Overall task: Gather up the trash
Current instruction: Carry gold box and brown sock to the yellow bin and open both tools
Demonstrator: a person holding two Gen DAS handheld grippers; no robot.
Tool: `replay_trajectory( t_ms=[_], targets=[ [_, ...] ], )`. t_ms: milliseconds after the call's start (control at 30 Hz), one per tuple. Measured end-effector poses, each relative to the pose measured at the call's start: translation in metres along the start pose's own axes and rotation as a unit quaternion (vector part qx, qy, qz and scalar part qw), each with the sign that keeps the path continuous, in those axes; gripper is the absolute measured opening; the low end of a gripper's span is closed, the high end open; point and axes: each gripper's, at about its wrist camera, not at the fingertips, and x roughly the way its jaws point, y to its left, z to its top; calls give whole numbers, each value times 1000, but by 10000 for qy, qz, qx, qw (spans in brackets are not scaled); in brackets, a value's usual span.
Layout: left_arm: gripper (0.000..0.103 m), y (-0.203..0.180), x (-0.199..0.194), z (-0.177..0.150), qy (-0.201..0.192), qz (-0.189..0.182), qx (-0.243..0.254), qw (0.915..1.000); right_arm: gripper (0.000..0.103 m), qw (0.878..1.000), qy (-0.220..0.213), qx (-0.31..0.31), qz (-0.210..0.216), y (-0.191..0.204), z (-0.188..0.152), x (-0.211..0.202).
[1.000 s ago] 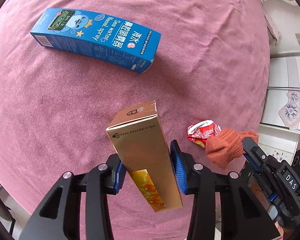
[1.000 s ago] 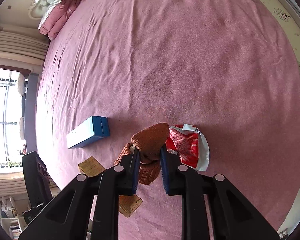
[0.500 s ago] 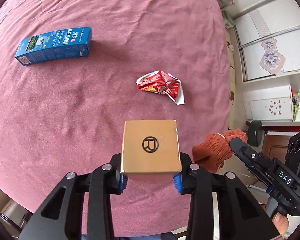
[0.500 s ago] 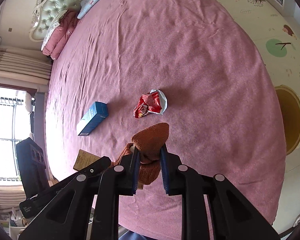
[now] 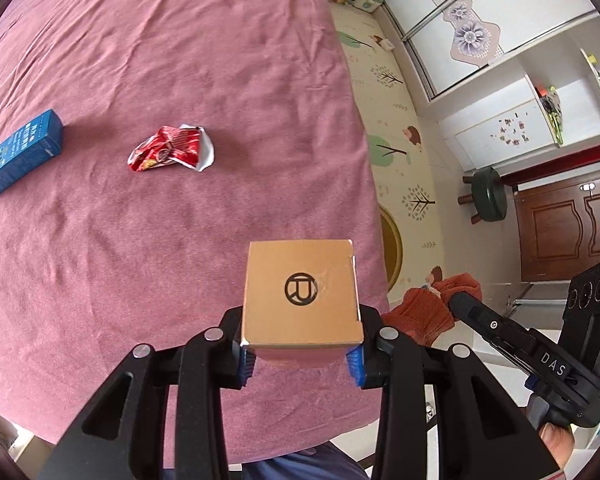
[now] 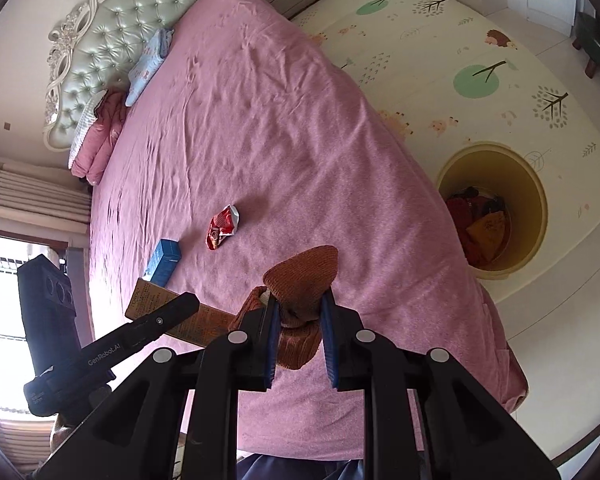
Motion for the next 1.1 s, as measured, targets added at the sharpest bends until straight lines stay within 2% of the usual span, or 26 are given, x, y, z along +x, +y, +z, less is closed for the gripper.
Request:
replay_trajectory(
  t_ms=[400, 700, 1100],
  targets=[
    [36, -103, 52, -1, 380, -176, 619, 9972, 19, 9977, -411, 510, -181, -87, 15, -47],
    [36, -175, 97, 16, 759, -182, 1186, 9899, 19, 9915, -705, 1066, -252, -149, 37, -66],
    [36, -237, 146, 35, 1111, -178, 1724, 9786, 20, 9848, -761, 1519, -358, -199, 63, -67]
  ],
)
